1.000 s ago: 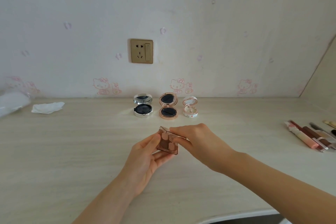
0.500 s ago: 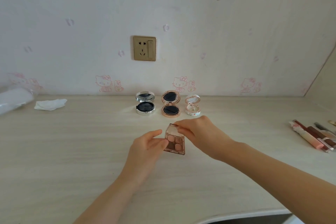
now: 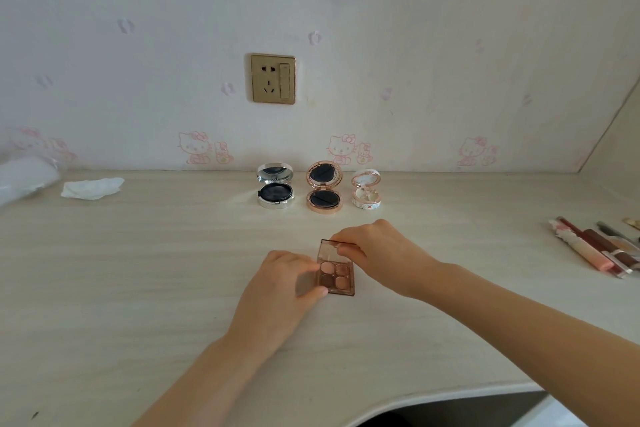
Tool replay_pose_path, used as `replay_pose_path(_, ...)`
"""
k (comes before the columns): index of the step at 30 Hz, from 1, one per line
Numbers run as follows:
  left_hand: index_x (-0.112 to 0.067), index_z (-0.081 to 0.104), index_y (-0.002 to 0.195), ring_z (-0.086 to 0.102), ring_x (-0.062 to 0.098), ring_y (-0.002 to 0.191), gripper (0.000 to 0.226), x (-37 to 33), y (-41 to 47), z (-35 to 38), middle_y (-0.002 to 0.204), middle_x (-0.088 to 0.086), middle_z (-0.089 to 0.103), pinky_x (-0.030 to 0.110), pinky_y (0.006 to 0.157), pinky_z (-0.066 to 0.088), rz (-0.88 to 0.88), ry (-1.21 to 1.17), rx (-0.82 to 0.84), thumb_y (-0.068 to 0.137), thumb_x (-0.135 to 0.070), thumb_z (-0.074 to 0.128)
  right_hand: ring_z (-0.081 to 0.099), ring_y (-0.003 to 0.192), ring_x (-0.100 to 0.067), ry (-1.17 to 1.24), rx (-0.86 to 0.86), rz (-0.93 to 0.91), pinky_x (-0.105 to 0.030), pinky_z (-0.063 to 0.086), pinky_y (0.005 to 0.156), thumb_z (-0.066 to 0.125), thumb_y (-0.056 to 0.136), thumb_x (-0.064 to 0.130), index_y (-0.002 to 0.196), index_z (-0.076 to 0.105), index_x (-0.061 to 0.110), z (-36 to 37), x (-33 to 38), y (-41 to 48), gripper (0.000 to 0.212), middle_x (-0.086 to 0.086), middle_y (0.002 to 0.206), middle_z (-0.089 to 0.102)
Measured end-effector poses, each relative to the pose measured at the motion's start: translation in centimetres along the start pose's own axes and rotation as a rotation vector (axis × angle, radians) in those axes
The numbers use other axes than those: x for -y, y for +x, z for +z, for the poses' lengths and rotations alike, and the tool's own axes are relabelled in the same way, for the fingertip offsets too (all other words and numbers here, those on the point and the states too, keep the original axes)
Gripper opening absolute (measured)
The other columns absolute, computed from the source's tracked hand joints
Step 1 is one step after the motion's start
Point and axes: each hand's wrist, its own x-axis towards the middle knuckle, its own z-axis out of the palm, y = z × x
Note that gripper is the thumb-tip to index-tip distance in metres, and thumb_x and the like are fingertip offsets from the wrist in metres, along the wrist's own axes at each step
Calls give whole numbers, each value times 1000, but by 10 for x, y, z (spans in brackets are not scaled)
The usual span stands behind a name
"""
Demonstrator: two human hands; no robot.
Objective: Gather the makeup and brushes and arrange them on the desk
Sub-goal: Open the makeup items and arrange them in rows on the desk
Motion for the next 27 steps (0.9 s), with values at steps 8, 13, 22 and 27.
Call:
replay_pose_path(8,-29,69,113,42,-2,115,35,8,-2,7,110,-21,64,11,92,31,49,41,-45,79,-37,73,59,102,-25,-36,40,-6,-40,47,87,42,100,26,122,62,19,1,3,6,30,-4,110,69)
replay_pose_path(13,-28,70,110,44,-1,111,34,7,-2,8,107,-20,64,10,90,32,63,50,-71,77,-36,74,60,96,-18,64,84,29,-33,47,85,45,99,23,119,64,19,-4,-1,12,28,0,107,70)
replay_pose_path(22,-30,69,111,44,-4,109,34,7,-3,8,106,-20,64,-1,85,26,60,60,-64,78,-38,73,65,86,-14,139,135,70,-31,51,84,45,98,19,111,66,16,-5,-7,26,25,2,92,72)
replay_pose_path(27,-29,69,111,46,-1,109,34,6,-3,8,106,-19,64,7,89,31,58,58,-63,78,-37,72,59,108,-16,140,137,125,-31,45,95,50,96,30,130,55,20,-5,-8,18,35,0,118,65)
